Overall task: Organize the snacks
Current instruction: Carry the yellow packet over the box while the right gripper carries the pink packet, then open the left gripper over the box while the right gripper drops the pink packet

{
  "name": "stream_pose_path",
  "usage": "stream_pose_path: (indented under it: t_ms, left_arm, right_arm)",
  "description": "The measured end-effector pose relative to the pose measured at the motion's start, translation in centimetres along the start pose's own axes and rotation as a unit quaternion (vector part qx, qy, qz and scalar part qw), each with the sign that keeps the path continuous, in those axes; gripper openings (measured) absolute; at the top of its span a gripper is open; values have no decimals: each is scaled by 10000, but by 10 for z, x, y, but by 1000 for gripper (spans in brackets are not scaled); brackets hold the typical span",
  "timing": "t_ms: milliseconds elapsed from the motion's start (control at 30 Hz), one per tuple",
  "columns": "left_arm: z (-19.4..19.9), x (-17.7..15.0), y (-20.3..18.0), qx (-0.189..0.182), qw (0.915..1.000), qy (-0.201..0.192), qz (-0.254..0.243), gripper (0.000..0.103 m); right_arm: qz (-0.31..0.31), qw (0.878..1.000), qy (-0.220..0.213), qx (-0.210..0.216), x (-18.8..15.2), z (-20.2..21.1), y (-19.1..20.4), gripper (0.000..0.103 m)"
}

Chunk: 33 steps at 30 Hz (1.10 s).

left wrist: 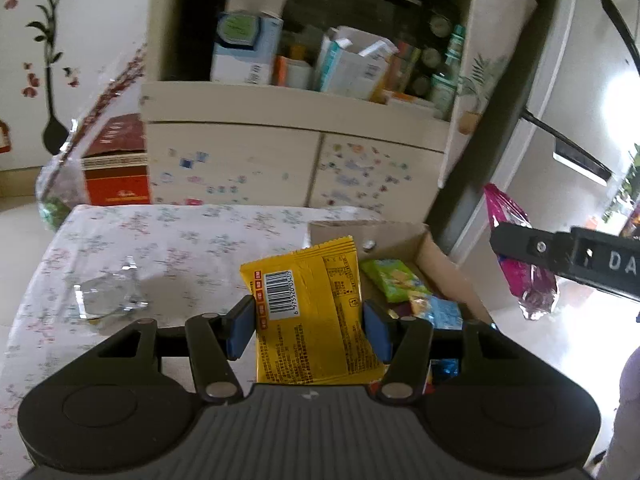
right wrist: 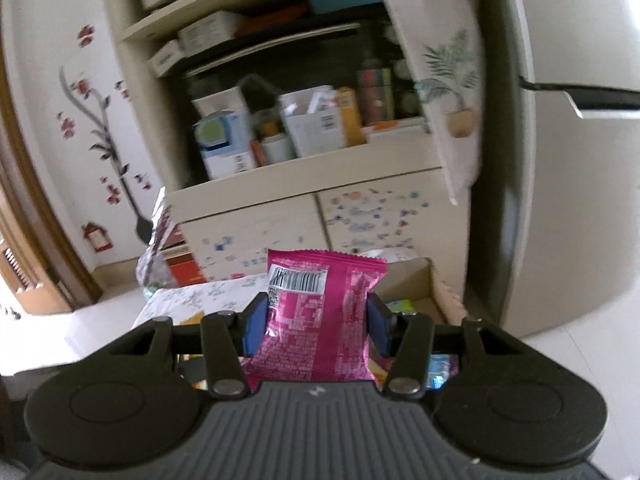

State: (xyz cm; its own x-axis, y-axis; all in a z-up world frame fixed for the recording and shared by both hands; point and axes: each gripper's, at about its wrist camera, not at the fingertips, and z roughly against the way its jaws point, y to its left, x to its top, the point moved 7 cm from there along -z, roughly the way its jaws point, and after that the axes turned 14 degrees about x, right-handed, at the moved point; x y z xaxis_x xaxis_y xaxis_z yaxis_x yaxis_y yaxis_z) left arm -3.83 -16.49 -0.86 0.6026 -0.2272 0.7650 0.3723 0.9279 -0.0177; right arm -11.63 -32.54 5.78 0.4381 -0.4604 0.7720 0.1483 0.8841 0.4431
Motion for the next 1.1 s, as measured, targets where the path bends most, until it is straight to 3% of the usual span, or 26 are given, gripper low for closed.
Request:
stream_pose_path:
  t_ms: [500,567,633,700,767,1100]
  left_arm:
    - [-18,-18,-66,-760,9963,139,-386,63]
    - [-18,-20,-72,-803,9959,90,-413,69]
    - [-17,-20,-76,-792,9960,44,-414,84]
    - [-12,-18,-75,-785,9963,5,-362,94]
    - [-9,-14,-72,-794,9964,-4,-311,95]
    - [-16,-8,-33,-314,9986,412,77,99]
  right_arm:
    - [-571,9978,-68,-341,-4,-5,-37,52]
    - [-605,9975,-93,-366,-3,-6,-38,55]
    - [-657,9967,-98,-461,-4,-7,-41,57]
    - [-771,9957,-141,-489,-3,-7,-44,68]
    - [-872,9946,-209,-528,-2,-5,-46,80]
    - [-888,9949,28,-481,-7,-16,-38,87]
